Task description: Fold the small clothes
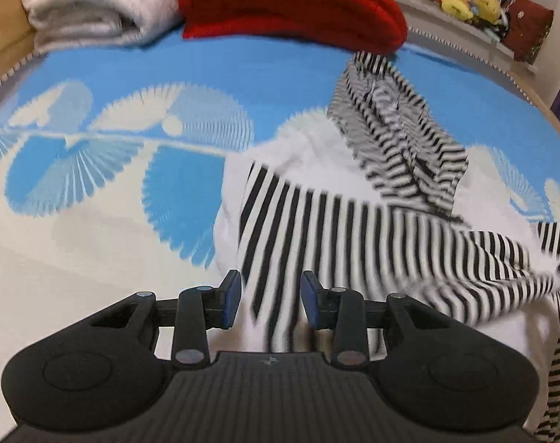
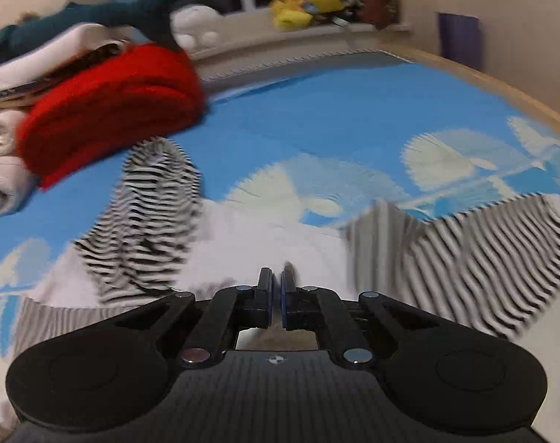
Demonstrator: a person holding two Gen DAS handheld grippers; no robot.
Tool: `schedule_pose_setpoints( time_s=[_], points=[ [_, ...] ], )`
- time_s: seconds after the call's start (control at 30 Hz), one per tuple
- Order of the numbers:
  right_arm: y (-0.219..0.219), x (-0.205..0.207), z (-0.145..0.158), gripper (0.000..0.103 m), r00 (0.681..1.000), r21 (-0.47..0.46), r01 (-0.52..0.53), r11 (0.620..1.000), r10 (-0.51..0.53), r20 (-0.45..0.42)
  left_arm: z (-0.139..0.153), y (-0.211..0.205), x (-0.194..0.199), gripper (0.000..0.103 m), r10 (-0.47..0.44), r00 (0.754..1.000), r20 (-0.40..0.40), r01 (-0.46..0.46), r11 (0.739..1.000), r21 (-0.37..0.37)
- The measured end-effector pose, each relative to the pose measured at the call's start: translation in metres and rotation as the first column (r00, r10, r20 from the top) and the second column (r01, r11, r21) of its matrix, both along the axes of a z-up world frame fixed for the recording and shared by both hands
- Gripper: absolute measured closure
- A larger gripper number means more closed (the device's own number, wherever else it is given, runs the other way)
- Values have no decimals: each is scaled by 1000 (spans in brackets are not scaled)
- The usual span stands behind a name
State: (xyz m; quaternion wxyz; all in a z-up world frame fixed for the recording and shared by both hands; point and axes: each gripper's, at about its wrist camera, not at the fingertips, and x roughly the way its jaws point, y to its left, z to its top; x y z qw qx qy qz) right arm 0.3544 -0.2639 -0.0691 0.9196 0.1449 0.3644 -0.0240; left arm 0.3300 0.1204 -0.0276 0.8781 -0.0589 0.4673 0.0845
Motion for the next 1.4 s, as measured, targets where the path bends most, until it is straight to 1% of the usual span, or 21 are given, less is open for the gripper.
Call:
schedule_pose_setpoints(
  time_s=[0.07,0.13,0.2,0.27,0.3,0.33,0.37,0.4,0.43,0.5,0.53,0.57,0.6,0.63,0.7,0.77,0.9,1.0,1.27,1.33,1.4],
  points=[
    [-7,5,-26,98,989,-5,36,999,-36,-142,-12,5,1,63,8,999,-47,-9,1000,-5],
    [-10,4,-34,93,972,-16,105,994,-106,-210,-24,9,1,63,10,995,-98,-12,1000,-18],
    [-4,-3,-20,93,986,-21,95,995,-97,-134,-35,13,1,63,12,990,-138,-18,999,-40],
    [6,-7,-7,91,999,10,9,1000,-9,-47,-46,16,1,63,17,983,-184,-27,998,-56],
    [11,-5,-7,86,998,54,-52,997,54,-36,-51,17,0,63,25,979,-203,-36,998,-49],
    [14,0,-16,76,989,104,-113,988,122,-86,-56,19,0,58,37,975,-220,-46,998,-39],
    [16,8,-34,74,962,167,-148,975,181,-203,-58,20,-1,57,47,973,-228,-56,998,-35],
    [14,8,-47,77,947,202,-129,971,182,-267,-58,20,-2,56,59,972,-228,-68,997,-30],
    [11,2,-43,78,963,198,-98,975,143,-227,-54,18,-3,56,67,973,-222,-74,997,-24],
    [16,-1,-29,75,970,119,-133,984,154,-188,-41,11,-4,56,57,985,-165,-61,998,-22],
    [15,-4,-28,70,974,111,-150,982,166,-153,-37,7,-5,55,38,991,-127,-42,999,-26],
    [13,-3,-32,66,970,109,-161,981,177,-164,-40,3,-4,54,13,993,-117,-17,999,-30],
    [10,1,-42,61,958,110,-165,980,185,-220,-52,0,-2,52,7,986,-169,-11,1000,-27],
    [6,0,-49,61,949,119,-169,978,194,-247,-65,0,-2,51,28,973,-227,-34,999,-23],
    [0,-1,-40,60,954,123,-164,979,189,-233,-62,-9,-3,49,30,979,-201,-23,999,37],
    [-8,-4,-26,59,970,118,-131,984,152,-191,-52,-26,-3,49,-10,985,-174,26,996,89],
    [-45,-10,-2,55,991,131,-58,990,72,-111,-32,-51,-4,45,-59,992,-115,68,995,70],
    [-75,-11,-2,52,993,112,-2,994,16,-116,-20,-75,-6,42,-89,993,-82,95,993,76],
    [-142,-25,-17,53,979,104,178,979,-165,-124,3,-119,-11,35,-169,985,-21,170,982,77],
    [-163,-29,-22,53,968,125,230,965,-214,-128,3,-125,-10,35,-177,984,-18,178,981,74],
    [-188,-29,-31,53,945,124,310,942,-293,-143,2,-128,-9,35,-182,983,-19,183,980,73]
  ],
)
